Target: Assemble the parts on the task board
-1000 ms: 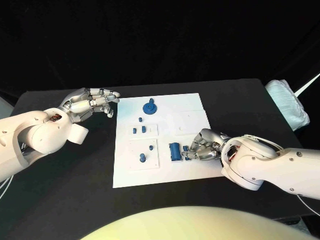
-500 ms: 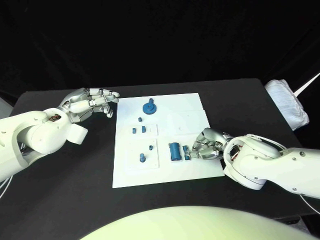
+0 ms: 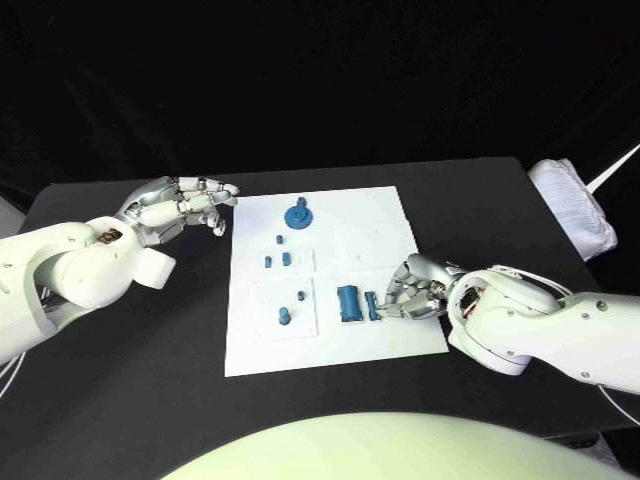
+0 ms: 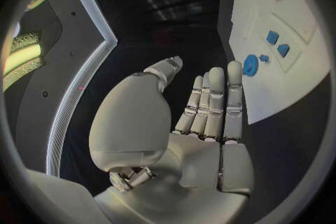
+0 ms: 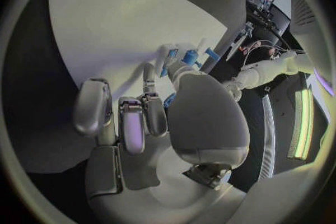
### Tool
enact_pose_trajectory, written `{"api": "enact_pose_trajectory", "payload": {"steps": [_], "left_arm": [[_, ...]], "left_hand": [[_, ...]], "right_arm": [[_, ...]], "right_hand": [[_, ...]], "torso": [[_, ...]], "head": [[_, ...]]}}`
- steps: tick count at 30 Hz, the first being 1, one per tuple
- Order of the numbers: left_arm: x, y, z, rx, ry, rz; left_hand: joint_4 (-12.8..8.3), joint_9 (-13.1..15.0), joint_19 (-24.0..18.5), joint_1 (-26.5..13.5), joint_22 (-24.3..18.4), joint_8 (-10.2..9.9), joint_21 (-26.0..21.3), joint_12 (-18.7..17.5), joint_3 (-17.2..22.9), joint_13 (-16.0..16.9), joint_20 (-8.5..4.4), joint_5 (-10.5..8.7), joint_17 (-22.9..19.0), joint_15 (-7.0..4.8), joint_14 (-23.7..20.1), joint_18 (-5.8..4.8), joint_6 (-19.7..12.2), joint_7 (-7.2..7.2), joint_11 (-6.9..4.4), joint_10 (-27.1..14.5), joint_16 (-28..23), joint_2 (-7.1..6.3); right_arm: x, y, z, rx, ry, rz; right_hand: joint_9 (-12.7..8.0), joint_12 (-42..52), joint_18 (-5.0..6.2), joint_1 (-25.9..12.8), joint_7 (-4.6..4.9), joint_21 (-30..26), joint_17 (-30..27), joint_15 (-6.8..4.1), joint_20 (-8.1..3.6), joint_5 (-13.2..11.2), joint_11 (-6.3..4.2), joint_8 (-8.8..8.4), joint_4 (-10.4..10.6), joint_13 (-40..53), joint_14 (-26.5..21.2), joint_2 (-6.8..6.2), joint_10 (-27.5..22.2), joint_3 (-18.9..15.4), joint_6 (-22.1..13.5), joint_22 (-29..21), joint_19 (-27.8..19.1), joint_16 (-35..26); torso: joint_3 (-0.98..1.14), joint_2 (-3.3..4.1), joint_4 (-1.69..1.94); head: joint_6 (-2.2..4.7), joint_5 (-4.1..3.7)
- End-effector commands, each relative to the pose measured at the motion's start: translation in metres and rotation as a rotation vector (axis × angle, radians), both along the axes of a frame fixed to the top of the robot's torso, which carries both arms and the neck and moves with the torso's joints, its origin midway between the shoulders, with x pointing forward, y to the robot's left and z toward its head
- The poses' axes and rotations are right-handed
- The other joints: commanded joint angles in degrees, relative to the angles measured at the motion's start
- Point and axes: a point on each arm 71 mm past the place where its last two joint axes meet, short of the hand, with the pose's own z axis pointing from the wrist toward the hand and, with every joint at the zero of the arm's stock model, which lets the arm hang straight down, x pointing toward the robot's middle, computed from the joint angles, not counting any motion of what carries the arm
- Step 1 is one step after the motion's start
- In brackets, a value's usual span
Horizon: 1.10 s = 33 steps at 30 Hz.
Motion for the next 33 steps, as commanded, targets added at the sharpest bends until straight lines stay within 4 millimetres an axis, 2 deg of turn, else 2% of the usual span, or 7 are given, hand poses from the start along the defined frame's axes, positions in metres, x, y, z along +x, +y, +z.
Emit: {"api": "enact_pose_trajectory", "payload": {"steps": [1,8,12,19,28,32,33], "left_arm": [[-0.001,-0.003,0.001,-0.011,-0.002,-0.018],[0.000,-0.003,0.000,-0.012,-0.002,-0.020],[0.000,-0.003,0.000,-0.011,-0.002,-0.019],[0.000,-0.003,0.000,-0.012,-0.002,-0.020],[0.001,-0.003,-0.001,-0.011,-0.003,-0.018],[0.002,-0.003,-0.001,-0.014,-0.007,-0.011],[0.002,-0.003,-0.001,-0.017,-0.009,-0.008]], "left_hand": [[0.17,-0.05,0.33,0.16,-0.06,0.24,-0.40,0.28,-0.04,-0.06,0.01,-0.05,0.01,0.19,-0.21,0.84,-0.47,1.27,-0.02,-0.53,0.34,0.35],[0.17,-0.05,0.33,0.16,-0.06,0.24,-0.40,0.28,-0.04,-0.06,0.01,-0.05,0.01,0.19,-0.21,0.84,-0.47,1.27,-0.02,-0.53,0.34,0.35],[0.17,-0.05,0.33,0.16,-0.06,0.24,-0.40,0.28,-0.04,-0.06,0.01,-0.05,0.01,0.19,-0.21,0.84,-0.47,1.27,-0.02,-0.53,0.34,0.35],[0.17,-0.05,0.33,0.16,-0.06,0.24,-0.40,0.28,-0.04,-0.06,0.01,-0.05,0.01,0.19,-0.21,0.84,-0.47,1.27,-0.02,-0.53,0.34,0.35],[0.17,-0.05,0.33,0.16,-0.06,0.24,-0.40,0.28,-0.04,-0.06,0.01,-0.05,0.01,0.19,-0.21,0.84,-0.47,1.27,-0.02,-0.53,0.34,0.35],[0.59,-0.11,0.41,0.38,-0.16,0.38,-0.55,0.46,-0.35,-0.13,0.02,-0.04,-0.02,0.21,-0.27,0.84,-0.58,1.29,-0.01,-0.66,0.33,0.52],[0.60,-0.11,0.41,0.39,-0.16,0.38,-0.55,0.46,-0.36,-0.14,0.02,-0.04,-0.02,0.21,-0.27,0.84,-0.58,1.29,-0.01,-0.66,0.33,0.52]], "right_arm": [[0.000,0.004,-0.001,-0.023,-0.009,0.045],[0.001,0.010,-0.002,-0.024,-0.009,0.056],[0.001,0.012,-0.003,-0.032,-0.011,0.063],[-0.001,0.015,-0.003,-0.030,-0.010,0.078],[0.001,0.009,0.005,0.022,-0.092,0.033],[0.005,0.006,0.013,0.111,-0.121,0.003],[0.007,0.005,0.015,0.156,-0.116,-0.010]], "right_hand": [[-0.07,-0.25,-0.58,0.31,-0.02,-0.29,12.34,-0.24,-0.17,-0.21,-0.45,-0.09,-0.17,9.96,5.38,0.12,3.05,-0.12,-0.05,7.20,0.38,0.08],[-0.20,-0.34,-0.56,-0.31,0.04,-0.44,12.30,-0.19,-0.14,0.05,-0.38,-0.17,0.74,9.94,5.37,0.16,3.04,-0.67,0.06,7.21,0.38,0.06],[-0.28,-0.38,-0.55,-0.64,0.05,-0.55,12.24,-0.17,-0.13,1.10,-0.38,-0.24,1.49,9.93,5.36,0.23,3.04,-1.12,0.09,7.22,0.39,0.03],[-0.37,-0.44,-0.53,-0.55,0.07,-0.74,12.24,-0.16,-0.11,2.11,-0.36,-0.30,2.10,9.93,5.36,-0.47,3.02,-2.23,0.12,7.24,0.38,0.02],[-0.57,-0.57,-0.50,-0.05,0.07,-1.02,12.13,-0.19,-0.13,4.89,-0.38,-0.46,3.46,9.90,5.33,0.06,3.00,-3.04,0.15,7.29,0.40,-0.03],[-0.96,-1.25,-0.31,-0.76,0.65,-2.52,11.43,0.12,0.04,5.24,0.07,-1.29,3.76,9.62,5.18,0.03,2.74,-4.00,-1.10,6.93,0.05,-0.36],[-1.22,-2.18,-0.09,-1.44,1.11,-4.09,10.58,0.41,0.22,5.42,0.45,-1.90,3.84,9.22,4.98,-0.17,2.39,-4.78,-2.07,6.49,-0.35,-0.78]], "torso": [[-0.03,0.03,0.06],[-0.04,0.02,0.08],[-0.07,-0.06,-0.01],[-0.01,-0.04,0.01],[-0.02,-0.12,-0.06],[-0.10,-0.26,-0.12],[-0.13,-0.31,-0.14]], "head": [[-0.01,-0.12],[-0.14,-0.10],[-0.19,-0.19],[-0.14,-0.18],[0.36,-0.04],[0.89,-0.07],[1.06,-0.07]]}}
